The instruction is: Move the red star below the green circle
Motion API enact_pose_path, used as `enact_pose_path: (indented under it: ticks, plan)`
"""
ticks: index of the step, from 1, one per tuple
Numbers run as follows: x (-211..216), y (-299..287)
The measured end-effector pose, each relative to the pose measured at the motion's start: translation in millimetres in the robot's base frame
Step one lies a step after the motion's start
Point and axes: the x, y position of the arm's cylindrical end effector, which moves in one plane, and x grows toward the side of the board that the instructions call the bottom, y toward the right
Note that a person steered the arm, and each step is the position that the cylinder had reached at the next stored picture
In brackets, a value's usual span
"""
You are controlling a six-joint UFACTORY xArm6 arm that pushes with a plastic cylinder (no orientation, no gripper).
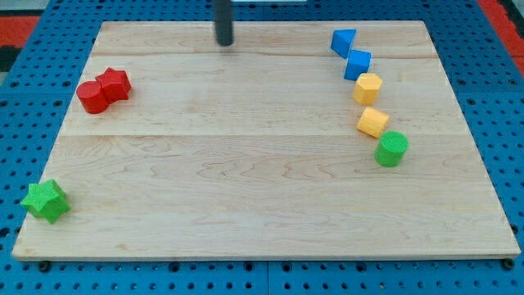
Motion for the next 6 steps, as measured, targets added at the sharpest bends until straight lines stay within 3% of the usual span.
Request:
enact_pose_path:
  ticks: [1,2,3,6]
  plan:
    - [22,-70]
    - [1,-165]
    - [37,-179]
    - [91,-95]
